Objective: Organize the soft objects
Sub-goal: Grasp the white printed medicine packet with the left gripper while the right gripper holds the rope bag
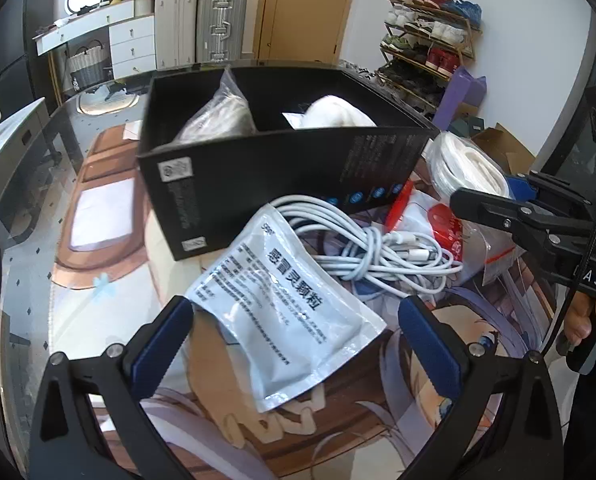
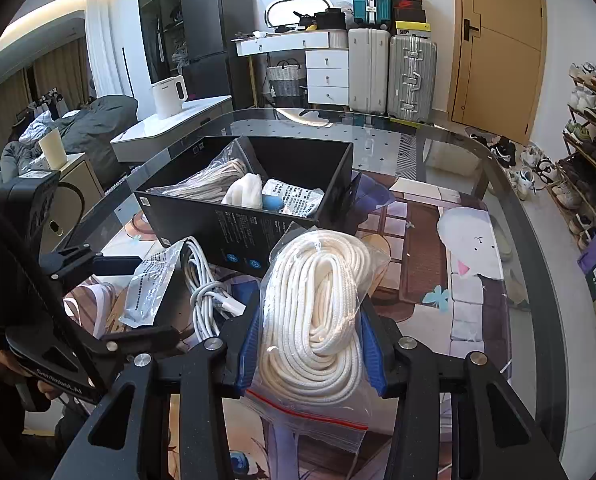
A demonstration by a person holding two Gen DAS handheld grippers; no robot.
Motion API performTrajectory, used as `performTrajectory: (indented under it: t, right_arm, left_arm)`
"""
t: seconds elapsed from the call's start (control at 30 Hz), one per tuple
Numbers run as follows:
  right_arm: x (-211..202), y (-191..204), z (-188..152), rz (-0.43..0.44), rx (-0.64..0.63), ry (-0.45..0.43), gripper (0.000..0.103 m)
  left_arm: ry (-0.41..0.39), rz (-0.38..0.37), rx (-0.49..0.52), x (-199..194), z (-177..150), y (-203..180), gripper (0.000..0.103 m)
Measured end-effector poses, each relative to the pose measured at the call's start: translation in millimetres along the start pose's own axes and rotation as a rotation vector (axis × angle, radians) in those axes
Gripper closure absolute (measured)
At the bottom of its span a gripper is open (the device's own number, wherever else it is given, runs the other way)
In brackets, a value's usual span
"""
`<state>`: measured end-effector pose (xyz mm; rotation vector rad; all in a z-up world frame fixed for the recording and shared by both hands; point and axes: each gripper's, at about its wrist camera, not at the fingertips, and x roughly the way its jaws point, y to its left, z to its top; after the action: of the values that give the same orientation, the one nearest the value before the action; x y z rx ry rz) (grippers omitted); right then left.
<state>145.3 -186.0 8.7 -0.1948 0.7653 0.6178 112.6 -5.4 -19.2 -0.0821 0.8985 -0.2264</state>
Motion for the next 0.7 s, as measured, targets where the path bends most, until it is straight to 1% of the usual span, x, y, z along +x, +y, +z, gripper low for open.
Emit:
performTrajectory:
  t: [0.13, 0.23, 0.3, 0.4, 0.57, 0.67, 0.7]
  right_arm:
    - [-2.0, 0.2, -0.7, -0.001, 0.001, -0.006, 0.059]
    - [-2.3, -0.3, -0.9, -0.002, 0.003, -0.006, 0.059]
    - [-2.2, -0.2, -1.2, -0.001, 0.004, -0.006, 0.059]
    - [-2.2, -0.5, -1.2, 0.0, 0.004, -0.006, 0.059]
    - [-2.9, -0.2, -2.1, 0.0, 0.003, -0.006, 0.059]
    - [-2.8, 0.8, -1.9, 0.0, 0.001, -0.007, 0.059]
    - [-2.8, 0.8, -1.9, 0.0, 0.002, -0.007, 0.059]
  left_arm:
    - [0.005, 0.001, -0.017, 1.4, 1.9, -0.2, 0.001]
    - [0.007, 0.014, -0.027, 2.8, 2.1, 1.4, 0.004]
    - [0.003, 0.023, -0.023, 2.5, 2.4, -0.1, 0.009]
    - [-0.001, 0.017, -0.008, 0.5, 0.0, 0.8, 0.011]
    - [-0.01, 0.038, 0.033, -4.7, -6.6, 1.5, 0.026]
    - [-0.009, 0.035, 0.044, -9.1, -9.3, 4.6, 0.031]
    - [-0.005, 0.035, 0.05, -10.9, -10.4, 6.0, 0.032]
